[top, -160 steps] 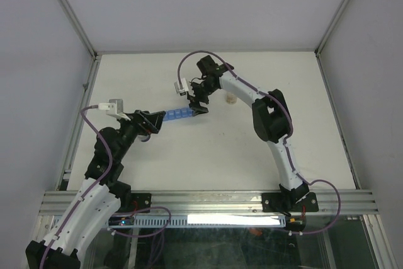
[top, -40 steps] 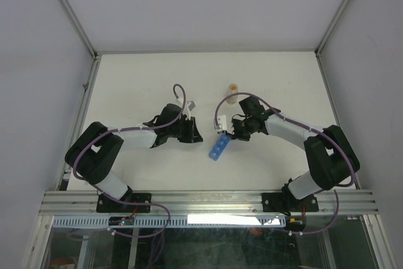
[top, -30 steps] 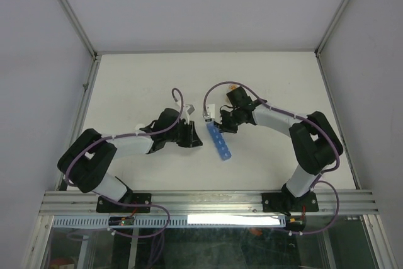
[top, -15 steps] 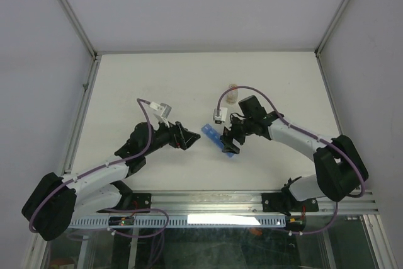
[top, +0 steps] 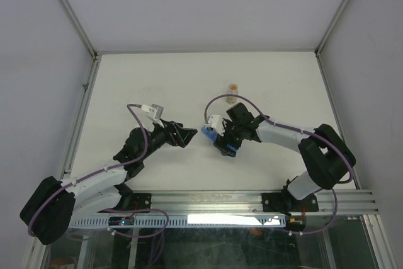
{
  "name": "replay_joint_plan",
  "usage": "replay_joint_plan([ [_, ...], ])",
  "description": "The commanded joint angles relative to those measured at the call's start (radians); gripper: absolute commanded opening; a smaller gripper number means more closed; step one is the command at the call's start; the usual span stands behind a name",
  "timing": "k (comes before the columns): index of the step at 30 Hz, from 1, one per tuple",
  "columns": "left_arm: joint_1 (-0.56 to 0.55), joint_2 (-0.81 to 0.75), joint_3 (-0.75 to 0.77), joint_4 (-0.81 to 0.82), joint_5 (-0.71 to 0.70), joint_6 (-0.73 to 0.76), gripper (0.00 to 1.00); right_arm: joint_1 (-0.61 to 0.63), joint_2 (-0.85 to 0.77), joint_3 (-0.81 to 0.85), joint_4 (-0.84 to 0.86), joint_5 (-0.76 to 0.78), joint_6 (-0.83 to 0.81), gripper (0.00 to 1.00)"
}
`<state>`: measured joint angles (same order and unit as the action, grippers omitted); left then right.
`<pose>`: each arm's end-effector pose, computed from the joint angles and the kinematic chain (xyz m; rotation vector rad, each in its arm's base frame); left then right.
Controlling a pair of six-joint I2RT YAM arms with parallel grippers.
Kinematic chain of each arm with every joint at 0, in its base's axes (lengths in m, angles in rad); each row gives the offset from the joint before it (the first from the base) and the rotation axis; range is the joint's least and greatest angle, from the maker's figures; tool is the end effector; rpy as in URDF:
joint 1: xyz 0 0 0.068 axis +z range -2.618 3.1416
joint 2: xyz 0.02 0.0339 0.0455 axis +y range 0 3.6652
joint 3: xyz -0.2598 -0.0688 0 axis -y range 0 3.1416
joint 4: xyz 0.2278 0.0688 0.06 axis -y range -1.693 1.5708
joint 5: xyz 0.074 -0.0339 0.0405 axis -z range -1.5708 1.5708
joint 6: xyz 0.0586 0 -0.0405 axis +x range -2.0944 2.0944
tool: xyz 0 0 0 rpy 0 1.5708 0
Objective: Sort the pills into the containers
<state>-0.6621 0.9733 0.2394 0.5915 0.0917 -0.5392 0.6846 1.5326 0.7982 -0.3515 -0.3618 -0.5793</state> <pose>0.1656 -0.1359 0.2015 0.1830 1.8017 -0.9550 0.2033 0.1928 0.1510 -1.6507 2.0532 0.5149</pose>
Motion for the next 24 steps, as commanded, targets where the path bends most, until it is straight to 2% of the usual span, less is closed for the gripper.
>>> replay_joint_plan([
  [1, -0.008, -0.049, 0.001, 0.036, -0.032, 0.016, 0.99, 0.017, 0.007, 0.056, 0.030, 0.026, 0.013, 0.69],
  [8, -0.007, -0.077, -0.019, 0.004, -0.002, 0.060, 0.99, 0.017, 0.017, 0.082, -0.018, -0.050, -0.066, 0.41],
  [11, -0.009, -0.081, -0.031, -0.002, 0.021, 0.076, 0.98, 0.022, 0.031, 0.101, -0.056, -0.090, -0.144, 0.34],
  [14, -0.009, -0.081, -0.051, 0.020, 0.051, 0.111, 0.94, 0.035, 0.041, 0.127, -0.124, -0.149, -0.273, 0.33],
  [18, -0.015, -0.089, -0.112, 0.142, 0.119, 0.173, 0.90, 0.041, 0.048, 0.148, -0.245, -0.228, -0.482, 0.33],
  [24, -0.079, -0.076, -0.175, 0.306, 0.155, 0.278, 0.90, 0.041, 0.099, 0.178, -0.304, -0.210, -0.595, 0.34],
])
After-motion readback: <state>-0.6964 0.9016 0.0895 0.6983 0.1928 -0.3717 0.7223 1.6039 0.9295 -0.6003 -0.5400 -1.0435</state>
